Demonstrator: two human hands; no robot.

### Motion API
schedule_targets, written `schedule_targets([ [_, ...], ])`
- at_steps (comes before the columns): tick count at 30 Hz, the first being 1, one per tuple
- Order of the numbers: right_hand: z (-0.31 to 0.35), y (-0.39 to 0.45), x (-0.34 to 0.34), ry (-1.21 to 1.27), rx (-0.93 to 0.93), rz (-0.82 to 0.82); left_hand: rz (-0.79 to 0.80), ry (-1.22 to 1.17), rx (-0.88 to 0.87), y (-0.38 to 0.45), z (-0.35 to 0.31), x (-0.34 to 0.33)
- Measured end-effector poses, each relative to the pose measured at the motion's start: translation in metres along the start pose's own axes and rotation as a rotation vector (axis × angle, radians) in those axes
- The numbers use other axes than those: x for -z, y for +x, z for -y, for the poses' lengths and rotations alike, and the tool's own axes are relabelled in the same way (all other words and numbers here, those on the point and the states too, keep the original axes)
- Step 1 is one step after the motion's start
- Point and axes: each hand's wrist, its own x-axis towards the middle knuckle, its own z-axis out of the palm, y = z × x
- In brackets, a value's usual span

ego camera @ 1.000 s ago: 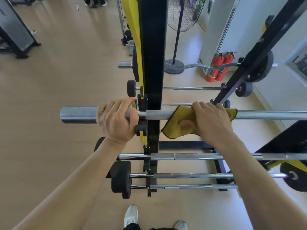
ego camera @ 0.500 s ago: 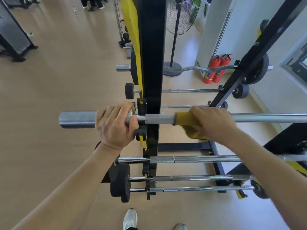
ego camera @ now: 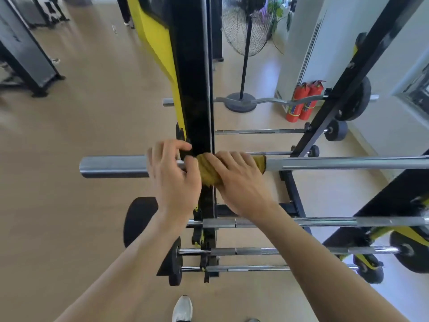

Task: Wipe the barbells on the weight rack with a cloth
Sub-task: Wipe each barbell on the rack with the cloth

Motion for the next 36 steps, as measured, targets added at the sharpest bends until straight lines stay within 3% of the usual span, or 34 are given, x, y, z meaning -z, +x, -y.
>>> schedule_targets([
  [3, -0.047, -0.039, 0.012, 0.016, -0.051, -0.035, 0.155, -0.017, -0.253, -0.031, -0.041, -0.032],
  [8, -0.152, -0.104, 0.046, -0.039, -0.217, -0.014, 0.416, 0.080, -0.150, -0.039, -0.103, -0.107],
  [11, -0.213, -0.149, 0.066, -0.025, -0.335, 0.010, 0.559, 0.126, -0.229, -0.044, -0.145, -0.153],
  [16, -0.314, -0.213, 0.101, -0.028, -0.565, 0.005, 0.645, 0.165, -0.397, -0.054, -0.220, -0.232],
  [21, -0.406, -0.252, 0.139, 0.008, -0.744, -0.042, 0.699, 0.353, -0.403, -0.060, -0.274, -0.302],
  [25, -0.414, -0.232, 0.131, -0.058, -0.882, -0.120, 0.755, 0.533, -0.517, -0.065, -0.276, -0.318],
  [29, -0.365, -0.198, 0.103, 0.021, -0.730, -0.213, 0.732, 0.528, -0.470, -0.065, -0.274, -0.325],
  [33, -0.373, -0.214, 0.112, -0.102, -0.542, -0.072, 0.758, 0.619, -0.620, -0.061, -0.272, -0.325],
  [36, -0.416, -0.236, 0.133, -0.245, -0.713, 0.031, 0.805, 0.703, -0.781, -0.059, -0.271, -0.322],
])
